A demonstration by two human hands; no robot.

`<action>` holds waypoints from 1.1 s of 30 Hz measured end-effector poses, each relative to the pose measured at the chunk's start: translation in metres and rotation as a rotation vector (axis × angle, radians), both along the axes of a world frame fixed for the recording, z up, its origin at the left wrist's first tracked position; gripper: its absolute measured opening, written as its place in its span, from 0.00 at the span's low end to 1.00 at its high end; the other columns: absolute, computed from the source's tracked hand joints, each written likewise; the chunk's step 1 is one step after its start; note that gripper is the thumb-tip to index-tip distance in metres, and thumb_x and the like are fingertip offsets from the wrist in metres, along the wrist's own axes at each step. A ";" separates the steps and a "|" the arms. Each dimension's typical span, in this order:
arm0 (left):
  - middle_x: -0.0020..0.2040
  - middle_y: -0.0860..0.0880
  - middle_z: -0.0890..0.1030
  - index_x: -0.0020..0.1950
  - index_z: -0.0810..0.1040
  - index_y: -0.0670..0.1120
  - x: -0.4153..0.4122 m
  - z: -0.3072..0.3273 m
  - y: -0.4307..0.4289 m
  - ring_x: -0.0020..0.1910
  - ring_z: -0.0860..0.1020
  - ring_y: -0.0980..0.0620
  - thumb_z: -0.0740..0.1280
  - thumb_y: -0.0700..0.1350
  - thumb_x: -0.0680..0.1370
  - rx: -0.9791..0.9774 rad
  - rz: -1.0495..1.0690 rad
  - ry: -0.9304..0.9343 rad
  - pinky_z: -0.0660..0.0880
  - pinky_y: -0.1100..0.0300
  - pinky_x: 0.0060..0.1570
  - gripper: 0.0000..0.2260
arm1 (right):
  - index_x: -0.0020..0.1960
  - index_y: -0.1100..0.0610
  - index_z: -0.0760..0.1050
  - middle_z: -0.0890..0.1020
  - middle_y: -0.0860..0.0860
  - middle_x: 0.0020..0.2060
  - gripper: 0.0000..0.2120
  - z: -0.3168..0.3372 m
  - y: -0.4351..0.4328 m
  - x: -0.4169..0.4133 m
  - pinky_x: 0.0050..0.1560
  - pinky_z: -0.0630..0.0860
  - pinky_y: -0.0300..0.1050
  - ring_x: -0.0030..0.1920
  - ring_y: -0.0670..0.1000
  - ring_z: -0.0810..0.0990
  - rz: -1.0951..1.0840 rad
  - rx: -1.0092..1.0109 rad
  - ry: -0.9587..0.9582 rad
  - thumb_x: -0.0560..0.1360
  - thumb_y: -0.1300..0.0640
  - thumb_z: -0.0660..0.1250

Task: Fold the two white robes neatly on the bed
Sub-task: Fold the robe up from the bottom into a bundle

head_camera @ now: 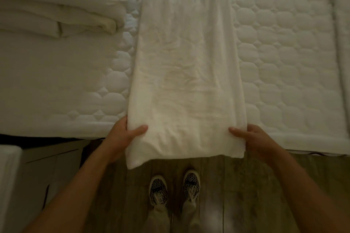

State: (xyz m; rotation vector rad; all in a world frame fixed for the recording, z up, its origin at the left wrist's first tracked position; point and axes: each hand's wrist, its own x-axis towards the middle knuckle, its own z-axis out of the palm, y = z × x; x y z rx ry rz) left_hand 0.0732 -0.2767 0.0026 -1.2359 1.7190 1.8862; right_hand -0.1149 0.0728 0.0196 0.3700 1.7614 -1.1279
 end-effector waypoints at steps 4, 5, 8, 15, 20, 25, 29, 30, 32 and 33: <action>0.64 0.51 0.81 0.72 0.71 0.54 0.015 0.014 0.001 0.60 0.82 0.48 0.80 0.54 0.68 0.042 0.033 0.057 0.83 0.51 0.52 0.35 | 0.65 0.54 0.77 0.84 0.56 0.58 0.38 0.013 0.008 0.019 0.50 0.81 0.67 0.53 0.58 0.85 -0.015 -0.069 -0.012 0.59 0.41 0.82; 0.64 0.52 0.80 0.72 0.69 0.57 0.015 0.020 0.001 0.58 0.82 0.48 0.81 0.56 0.67 0.035 0.051 0.071 0.84 0.54 0.48 0.37 | 0.67 0.53 0.76 0.83 0.55 0.58 0.41 0.019 0.007 0.021 0.49 0.82 0.65 0.52 0.58 0.85 -0.048 -0.068 0.010 0.57 0.40 0.83; 0.66 0.59 0.72 0.77 0.61 0.66 0.005 0.041 -0.002 0.56 0.80 0.55 0.77 0.49 0.73 -0.040 0.060 0.128 0.83 0.62 0.40 0.39 | 0.76 0.43 0.64 0.76 0.46 0.63 0.40 0.046 -0.002 0.017 0.40 0.84 0.49 0.52 0.54 0.83 -0.067 -0.070 0.142 0.69 0.48 0.79; 0.57 0.52 0.86 0.57 0.87 0.55 -0.032 0.087 -0.028 0.53 0.85 0.52 0.80 0.60 0.65 -0.013 0.011 0.157 0.83 0.60 0.44 0.22 | 0.59 0.35 0.79 0.72 0.42 0.65 0.16 0.095 -0.018 -0.031 0.50 0.80 0.47 0.57 0.47 0.76 0.213 0.026 0.227 0.76 0.52 0.71; 0.54 0.43 0.87 0.51 0.88 0.43 -0.095 0.109 -0.061 0.50 0.86 0.45 0.72 0.39 0.76 0.133 0.039 -0.072 0.82 0.54 0.43 0.07 | 0.48 0.51 0.88 0.83 0.49 0.56 0.08 0.120 -0.055 -0.113 0.48 0.79 0.43 0.56 0.52 0.82 0.289 0.085 -0.006 0.76 0.59 0.70; 0.44 0.41 0.87 0.54 0.84 0.38 -0.197 0.134 -0.106 0.37 0.86 0.48 0.72 0.40 0.76 0.320 0.245 -0.006 0.82 0.59 0.31 0.09 | 0.46 0.59 0.87 0.87 0.58 0.50 0.10 0.139 -0.111 -0.228 0.43 0.81 0.49 0.47 0.55 0.86 0.060 0.026 0.012 0.78 0.60 0.66; 0.53 0.37 0.85 0.68 0.76 0.41 -0.294 0.131 -0.139 0.48 0.86 0.42 0.83 0.49 0.64 0.467 0.672 0.201 0.84 0.49 0.50 0.35 | 0.59 0.64 0.78 0.84 0.63 0.54 0.19 0.135 -0.158 -0.307 0.50 0.84 0.51 0.49 0.57 0.86 -0.431 -0.301 -0.097 0.82 0.49 0.61; 0.58 0.36 0.82 0.73 0.70 0.45 -0.312 0.122 -0.145 0.54 0.84 0.38 0.75 0.55 0.75 0.464 0.756 0.215 0.81 0.45 0.57 0.31 | 0.65 0.61 0.73 0.81 0.66 0.57 0.22 0.126 -0.167 -0.324 0.54 0.82 0.56 0.53 0.61 0.85 -0.542 -0.319 -0.111 0.82 0.45 0.61; 0.61 0.38 0.78 0.69 0.69 0.49 -0.336 0.098 -0.145 0.57 0.80 0.40 0.61 0.62 0.82 0.174 0.684 0.125 0.80 0.48 0.57 0.22 | 0.75 0.52 0.62 0.77 0.69 0.60 0.27 0.106 -0.185 -0.341 0.59 0.79 0.60 0.58 0.65 0.81 -0.551 -0.228 -0.056 0.81 0.41 0.60; 0.61 0.40 0.78 0.67 0.71 0.49 -0.342 0.081 -0.143 0.56 0.79 0.41 0.63 0.64 0.80 -0.070 0.535 0.025 0.80 0.50 0.54 0.23 | 0.77 0.52 0.60 0.76 0.67 0.62 0.29 0.092 -0.193 -0.341 0.60 0.78 0.59 0.59 0.64 0.80 -0.459 -0.085 0.056 0.81 0.41 0.61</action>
